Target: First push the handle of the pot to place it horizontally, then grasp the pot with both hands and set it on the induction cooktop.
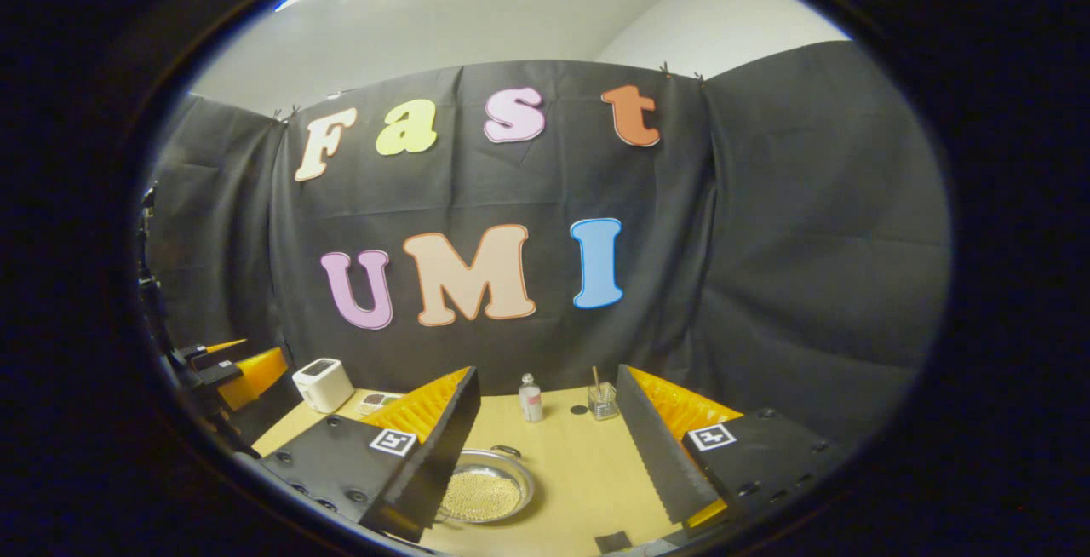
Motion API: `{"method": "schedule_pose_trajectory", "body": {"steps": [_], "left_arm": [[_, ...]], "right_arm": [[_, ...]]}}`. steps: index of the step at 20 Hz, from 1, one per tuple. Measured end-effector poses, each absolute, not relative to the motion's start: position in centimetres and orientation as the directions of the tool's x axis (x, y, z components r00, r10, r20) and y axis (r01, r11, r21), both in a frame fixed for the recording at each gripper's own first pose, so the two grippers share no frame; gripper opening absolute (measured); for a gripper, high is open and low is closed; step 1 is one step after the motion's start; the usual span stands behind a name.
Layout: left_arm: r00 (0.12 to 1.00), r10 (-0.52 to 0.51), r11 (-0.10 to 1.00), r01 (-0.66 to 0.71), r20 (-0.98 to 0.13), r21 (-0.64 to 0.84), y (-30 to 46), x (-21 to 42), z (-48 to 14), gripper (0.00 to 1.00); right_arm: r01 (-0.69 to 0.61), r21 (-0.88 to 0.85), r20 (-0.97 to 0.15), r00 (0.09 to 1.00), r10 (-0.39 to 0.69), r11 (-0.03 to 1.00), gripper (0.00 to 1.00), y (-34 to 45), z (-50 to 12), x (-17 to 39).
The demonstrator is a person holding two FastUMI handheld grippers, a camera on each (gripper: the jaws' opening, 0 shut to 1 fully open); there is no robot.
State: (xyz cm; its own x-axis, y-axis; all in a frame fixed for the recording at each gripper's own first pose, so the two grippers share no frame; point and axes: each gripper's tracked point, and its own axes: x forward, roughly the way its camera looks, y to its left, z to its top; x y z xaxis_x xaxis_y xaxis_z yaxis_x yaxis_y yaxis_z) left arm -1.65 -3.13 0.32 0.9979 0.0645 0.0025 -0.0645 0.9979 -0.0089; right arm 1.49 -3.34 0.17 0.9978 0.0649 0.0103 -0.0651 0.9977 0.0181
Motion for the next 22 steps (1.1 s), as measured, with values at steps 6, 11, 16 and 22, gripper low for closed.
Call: {"method": "schedule_pose_trajectory", "body": {"steps": [6, 11, 16, 22], "left_arm": [[0.990, 0.143, 0.989, -0.143, 0.004, -0.040, -3.8, -3.7, -0.5, 0.92], [0.972, 0.233, 0.970, -0.234, -0.012, -0.064, -3.3, -5.7, -1.8, 0.92], [0.943, 0.331, 0.943, -0.332, -0.034, -0.030, -2.1, -7.5, -2.6, 0.95], [0.906, 0.417, 0.909, -0.418, -0.067, 0.013, -0.9, -9.3, -3.6, 0.92]], "right_arm": [[-0.137, 0.009, -0.015, 0.990, 0.137, 0.991, 0.93, -4.2, -1.2, 2.6], [-0.248, 0.022, -0.012, 0.969, 0.248, 0.969, 0.62, -3.5, -1.8, 3.3], [-0.282, 0.032, -0.089, 0.955, 0.284, 0.959, 0.03, -4.2, -4.9, 4.8], [-0.354, 0.041, -0.243, 0.904, 0.353, 0.934, 0.00, -3.0, -11.0, 5.6]]}}
